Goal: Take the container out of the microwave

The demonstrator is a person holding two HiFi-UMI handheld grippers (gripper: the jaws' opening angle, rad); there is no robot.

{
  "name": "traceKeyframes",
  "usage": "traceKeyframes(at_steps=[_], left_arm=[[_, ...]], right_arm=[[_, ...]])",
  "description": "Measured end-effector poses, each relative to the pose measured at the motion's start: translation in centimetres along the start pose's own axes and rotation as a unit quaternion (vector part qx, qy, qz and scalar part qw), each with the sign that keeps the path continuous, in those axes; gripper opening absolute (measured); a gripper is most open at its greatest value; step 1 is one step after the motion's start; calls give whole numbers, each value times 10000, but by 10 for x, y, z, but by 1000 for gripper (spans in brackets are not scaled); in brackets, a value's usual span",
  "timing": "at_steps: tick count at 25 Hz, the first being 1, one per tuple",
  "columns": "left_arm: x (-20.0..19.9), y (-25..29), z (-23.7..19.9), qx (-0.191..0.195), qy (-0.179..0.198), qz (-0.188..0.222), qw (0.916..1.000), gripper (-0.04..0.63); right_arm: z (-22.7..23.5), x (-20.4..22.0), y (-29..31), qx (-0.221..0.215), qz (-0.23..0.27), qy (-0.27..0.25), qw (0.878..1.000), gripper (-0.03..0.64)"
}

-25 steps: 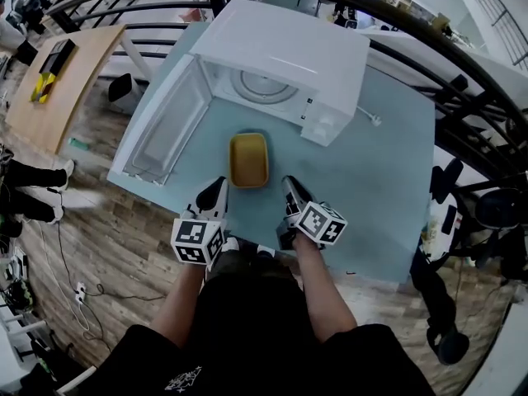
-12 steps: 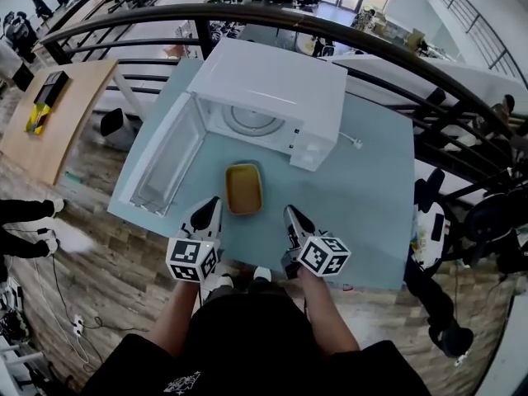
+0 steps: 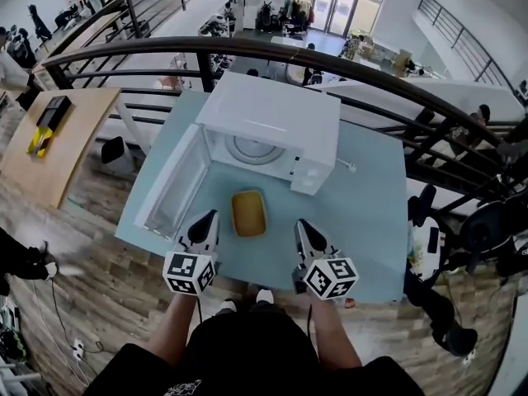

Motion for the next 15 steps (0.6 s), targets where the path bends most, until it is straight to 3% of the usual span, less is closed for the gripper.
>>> traceKeyframes(at_steps=[15], left_arm=[[-61,-21,-5,289,187,582,9977,8]], right_arm=[[-40,-61,-18,135,624,-840,9944,6]])
Point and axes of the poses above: the fingertips, and each gripper's own axes: y forward along the fingers, z to its right, x out of its underside, the point moved 1 cm from there along -y, backward along the fingers, and after that the axes turned 2 degrees about x, right-handed, at the moved point
